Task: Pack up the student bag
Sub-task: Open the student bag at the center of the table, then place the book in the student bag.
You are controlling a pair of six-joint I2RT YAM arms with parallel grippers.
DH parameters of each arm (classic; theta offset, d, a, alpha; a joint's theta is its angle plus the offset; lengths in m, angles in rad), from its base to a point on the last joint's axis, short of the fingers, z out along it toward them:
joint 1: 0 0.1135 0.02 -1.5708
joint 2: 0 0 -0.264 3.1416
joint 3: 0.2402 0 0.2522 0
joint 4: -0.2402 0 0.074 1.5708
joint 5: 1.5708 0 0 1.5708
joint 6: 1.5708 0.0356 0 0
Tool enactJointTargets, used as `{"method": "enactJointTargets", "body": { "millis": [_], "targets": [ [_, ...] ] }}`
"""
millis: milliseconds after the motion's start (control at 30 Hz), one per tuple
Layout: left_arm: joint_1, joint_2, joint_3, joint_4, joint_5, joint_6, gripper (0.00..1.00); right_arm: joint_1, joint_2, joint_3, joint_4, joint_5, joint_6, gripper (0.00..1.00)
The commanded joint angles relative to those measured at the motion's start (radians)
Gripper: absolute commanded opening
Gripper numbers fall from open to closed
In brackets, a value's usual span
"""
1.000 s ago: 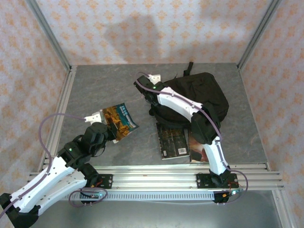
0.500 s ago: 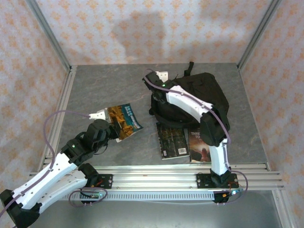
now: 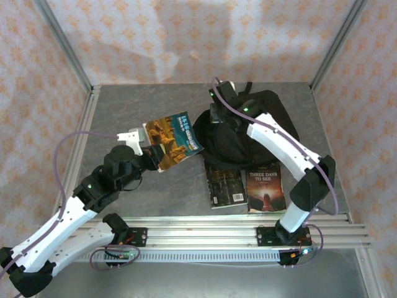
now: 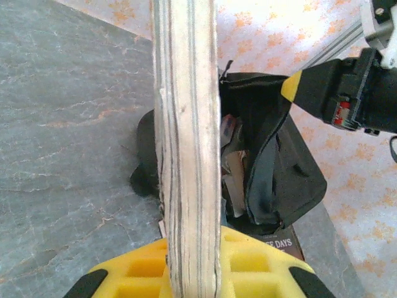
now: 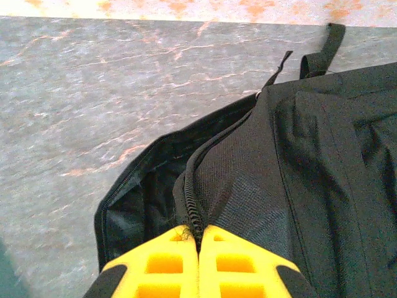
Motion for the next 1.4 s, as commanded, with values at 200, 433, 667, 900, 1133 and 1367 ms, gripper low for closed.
{"method": "enactJointTargets", "body": {
  "millis": [200, 433, 667, 900, 1133, 1367],
  "targets": [
    [0.01, 0.182, 0.042, 0.307, 0.052, -0.055, 0.0, -0.048, -0.079, -0.003, -0.031, -0.182, -0.014, 0.0],
    [0.009, 0.331, -0.003, 0.576, 0.211, -0.275, 0.0, -0.118, -0.071, -0.004, -0.007, -0.289, 0.086, 0.0],
    [0.007, 0.394, -0.041, 0.768, 0.272, -0.403, 0.0, -0.135, -0.042, 0.023, -0.02, -0.346, 0.106, 0.11],
    [0.007, 0.462, -0.053, 0.867, 0.281, -0.438, 0.0, -0.135, -0.044, -0.022, -0.045, -0.206, 0.049, 0.76],
    [-0.007, 0.509, -0.06, 0.9, 0.289, -0.452, 0.0, -0.135, -0.028, -0.107, -0.06, -0.032, 0.021, 0.79],
    [-0.01, 0.503, -0.068, 0.857, 0.27, -0.429, 0.0, -0.135, -0.102, -0.242, 0.024, -0.005, 0.048, 0.76]
  ]
}}
